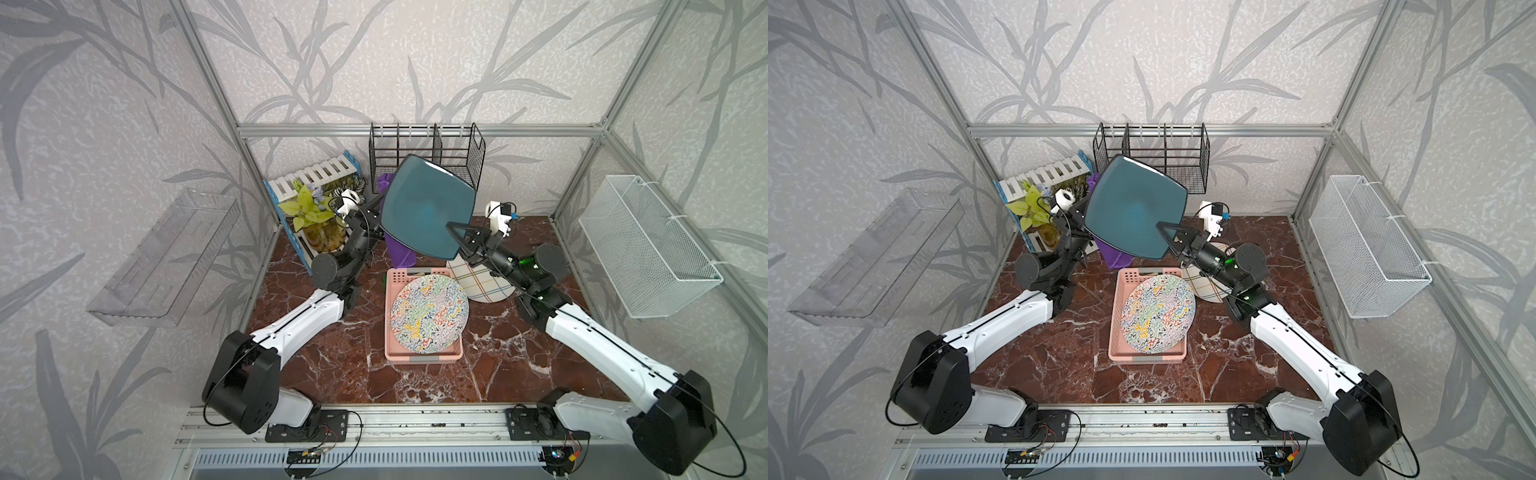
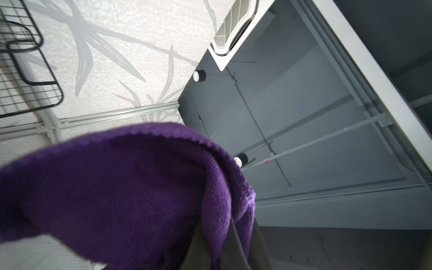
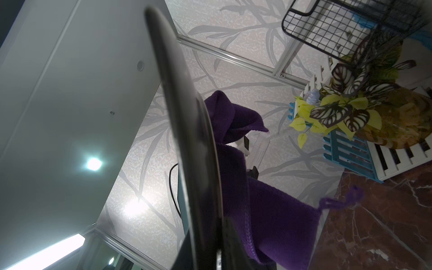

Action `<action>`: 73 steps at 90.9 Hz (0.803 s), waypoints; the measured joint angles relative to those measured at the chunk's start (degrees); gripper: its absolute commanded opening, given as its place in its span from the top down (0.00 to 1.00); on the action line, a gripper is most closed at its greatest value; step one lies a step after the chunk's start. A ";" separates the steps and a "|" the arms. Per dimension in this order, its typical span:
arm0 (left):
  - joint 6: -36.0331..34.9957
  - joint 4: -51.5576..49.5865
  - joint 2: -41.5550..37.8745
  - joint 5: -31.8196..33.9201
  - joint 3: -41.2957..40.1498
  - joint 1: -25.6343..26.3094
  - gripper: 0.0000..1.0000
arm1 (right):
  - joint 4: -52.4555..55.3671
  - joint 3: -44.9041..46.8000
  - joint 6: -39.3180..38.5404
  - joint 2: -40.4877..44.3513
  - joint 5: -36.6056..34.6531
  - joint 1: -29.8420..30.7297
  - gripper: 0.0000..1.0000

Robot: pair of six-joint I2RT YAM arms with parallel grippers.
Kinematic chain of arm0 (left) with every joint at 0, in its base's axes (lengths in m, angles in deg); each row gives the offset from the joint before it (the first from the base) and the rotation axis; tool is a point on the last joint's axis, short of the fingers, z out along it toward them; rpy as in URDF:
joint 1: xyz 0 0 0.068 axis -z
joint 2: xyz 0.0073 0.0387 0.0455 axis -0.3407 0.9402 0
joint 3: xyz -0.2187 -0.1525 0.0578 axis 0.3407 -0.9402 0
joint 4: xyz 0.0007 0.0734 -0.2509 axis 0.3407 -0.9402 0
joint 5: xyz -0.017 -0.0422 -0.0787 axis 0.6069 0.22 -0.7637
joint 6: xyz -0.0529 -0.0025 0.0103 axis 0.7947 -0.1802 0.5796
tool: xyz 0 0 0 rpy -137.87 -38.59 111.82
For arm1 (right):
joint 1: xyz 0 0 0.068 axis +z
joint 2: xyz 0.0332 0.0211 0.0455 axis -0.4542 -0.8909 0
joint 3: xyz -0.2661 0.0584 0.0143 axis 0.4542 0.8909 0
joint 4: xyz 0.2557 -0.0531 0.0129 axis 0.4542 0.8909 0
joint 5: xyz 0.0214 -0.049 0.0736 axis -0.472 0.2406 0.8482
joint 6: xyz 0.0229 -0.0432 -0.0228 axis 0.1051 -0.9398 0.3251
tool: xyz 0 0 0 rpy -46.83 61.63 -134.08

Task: Wipe the wet plate dry
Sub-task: Wipe the plate with towel.

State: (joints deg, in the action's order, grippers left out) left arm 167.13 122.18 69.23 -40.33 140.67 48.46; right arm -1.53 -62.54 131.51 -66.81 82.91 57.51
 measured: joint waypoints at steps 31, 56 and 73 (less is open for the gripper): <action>1.03 4.70 0.87 3.82 -0.26 7.30 1.00 | -2.25 -13.40 -0.55 -6.93 2.93 -4.07 1.00; 3.43 6.78 6.58 4.55 10.45 1.95 1.00 | 1.14 -5.18 -8.31 -0.74 1.27 2.47 1.00; 4.07 8.85 7.39 5.11 8.63 7.10 1.00 | 2.95 -9.92 -11.96 -3.13 3.63 3.76 1.00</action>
State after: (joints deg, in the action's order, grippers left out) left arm 171.19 131.03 76.62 -35.22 149.30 55.56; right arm 1.42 -72.47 119.56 -69.94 86.54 61.27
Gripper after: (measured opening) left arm 0.065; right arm 0.153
